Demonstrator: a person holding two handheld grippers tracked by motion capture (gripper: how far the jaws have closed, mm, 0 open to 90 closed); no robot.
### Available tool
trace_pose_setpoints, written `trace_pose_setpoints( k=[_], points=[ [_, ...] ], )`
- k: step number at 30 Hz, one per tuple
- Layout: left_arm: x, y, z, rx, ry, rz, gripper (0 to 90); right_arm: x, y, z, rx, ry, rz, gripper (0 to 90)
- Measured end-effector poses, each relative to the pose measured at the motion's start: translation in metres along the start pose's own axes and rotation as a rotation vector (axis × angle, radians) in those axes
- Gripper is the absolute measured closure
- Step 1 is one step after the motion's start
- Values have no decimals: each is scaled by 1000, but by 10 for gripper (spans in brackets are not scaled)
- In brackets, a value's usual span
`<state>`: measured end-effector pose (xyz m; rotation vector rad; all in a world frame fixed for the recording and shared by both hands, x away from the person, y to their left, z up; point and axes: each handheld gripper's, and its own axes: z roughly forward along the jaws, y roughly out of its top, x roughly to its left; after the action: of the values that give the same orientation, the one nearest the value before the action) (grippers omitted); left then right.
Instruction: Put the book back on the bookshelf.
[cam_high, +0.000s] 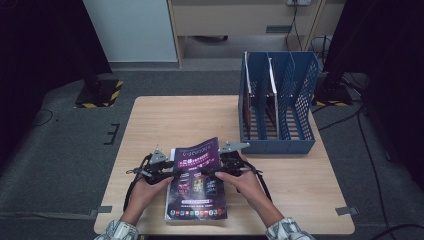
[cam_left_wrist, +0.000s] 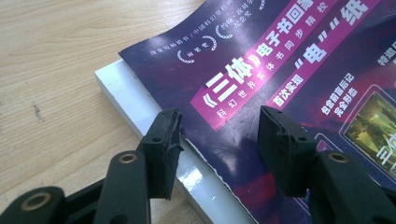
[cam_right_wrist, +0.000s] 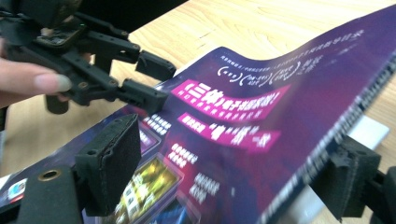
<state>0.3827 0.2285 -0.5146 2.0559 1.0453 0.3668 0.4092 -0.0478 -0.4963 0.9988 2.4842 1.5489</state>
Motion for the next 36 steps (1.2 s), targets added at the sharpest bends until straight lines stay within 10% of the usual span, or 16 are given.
trace_pose_setpoints(
  k=[15,21,36],
  points=[
    [-2,-1,2,-13,-7,5,434,6,-10,17,60,-39,40,460],
    [-3,5,1,-48,6,17,322,-1,-8,7,-36,-76,48,695],
    [-11,5,10,-24,-89,-1,174,-8,-1,-20,-122,-138,-18,783]
  ],
)
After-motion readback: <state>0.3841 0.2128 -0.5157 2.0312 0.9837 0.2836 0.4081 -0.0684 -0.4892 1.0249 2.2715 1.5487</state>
